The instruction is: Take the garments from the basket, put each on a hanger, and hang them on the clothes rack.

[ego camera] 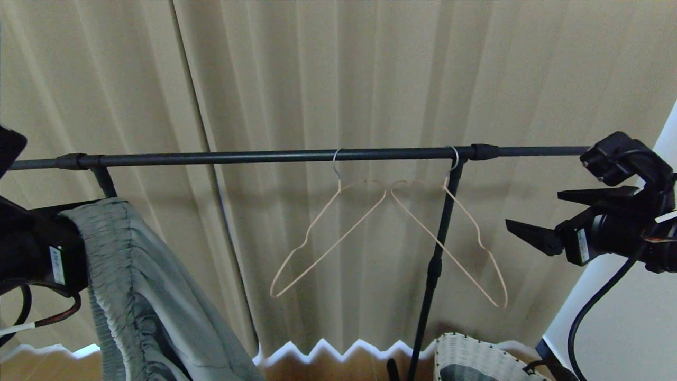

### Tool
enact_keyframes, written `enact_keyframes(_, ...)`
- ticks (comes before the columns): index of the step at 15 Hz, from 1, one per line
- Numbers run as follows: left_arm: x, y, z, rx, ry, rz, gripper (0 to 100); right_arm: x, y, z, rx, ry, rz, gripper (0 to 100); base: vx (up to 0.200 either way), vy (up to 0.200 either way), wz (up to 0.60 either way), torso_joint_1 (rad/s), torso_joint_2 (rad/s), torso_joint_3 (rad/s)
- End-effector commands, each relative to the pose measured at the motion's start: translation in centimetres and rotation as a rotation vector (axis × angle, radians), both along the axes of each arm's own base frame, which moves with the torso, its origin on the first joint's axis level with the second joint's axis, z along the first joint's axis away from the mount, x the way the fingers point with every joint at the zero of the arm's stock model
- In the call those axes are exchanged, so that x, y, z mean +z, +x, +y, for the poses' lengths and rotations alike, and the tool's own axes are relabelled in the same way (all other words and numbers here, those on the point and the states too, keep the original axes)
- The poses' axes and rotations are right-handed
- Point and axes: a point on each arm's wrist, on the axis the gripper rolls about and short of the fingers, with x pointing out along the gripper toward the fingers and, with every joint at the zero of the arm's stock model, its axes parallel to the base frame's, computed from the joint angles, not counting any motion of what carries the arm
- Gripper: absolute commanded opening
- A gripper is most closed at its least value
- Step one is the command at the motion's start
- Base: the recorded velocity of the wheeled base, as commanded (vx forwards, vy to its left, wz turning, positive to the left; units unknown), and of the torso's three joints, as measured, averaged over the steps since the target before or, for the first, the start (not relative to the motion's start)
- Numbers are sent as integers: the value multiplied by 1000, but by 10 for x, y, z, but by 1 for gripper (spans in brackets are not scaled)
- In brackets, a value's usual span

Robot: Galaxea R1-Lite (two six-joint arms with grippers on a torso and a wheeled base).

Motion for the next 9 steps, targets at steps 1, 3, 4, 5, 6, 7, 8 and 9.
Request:
enact_keyframes(1, -6, 0, 0, 0, 8, 22, 0, -22, 18, 4, -14, 7, 99, 100, 0, 0, 0, 0, 0, 0)
enact_keyframes(3, -10, 0, 0, 0, 2, 3, 0, -34, 27, 6, -20, 1, 166, 100, 0, 0, 0, 0, 0, 0)
enact_keyframes(4, -12, 1, 0, 2, -9, -23, 0, -40, 30, 8, -22, -2, 210, 100, 0, 0, 0, 0, 0, 0)
enact_keyframes(5, -14, 2, 0, 3, -12, -33, 0, -45, 35, 10, -31, 9, 244, 100, 0, 0, 0, 0, 0, 0)
enact_keyframes(6, -15, 2, 0, 3, -12, -33, 0, -46, 36, 11, -33, 14, 251, 100, 0, 0, 0, 0, 0, 0)
enact_keyframes(7, -17, 1, 0, 3, -12, -33, 0, -48, 42, 15, -40, 36, 274, 100, 0, 0, 0, 0, 0, 0)
enact_keyframes(8, -17, 1, 0, 4, -13, -33, 0, -54, 50, 21, -58, 67, 311, 100, 0, 0, 0, 0, 0, 0)
enact_keyframes(9, -17, 1, 0, 4, -13, -33, 0, -58, 55, 24, -67, 79, 326, 100, 0, 0, 0, 0, 0, 0)
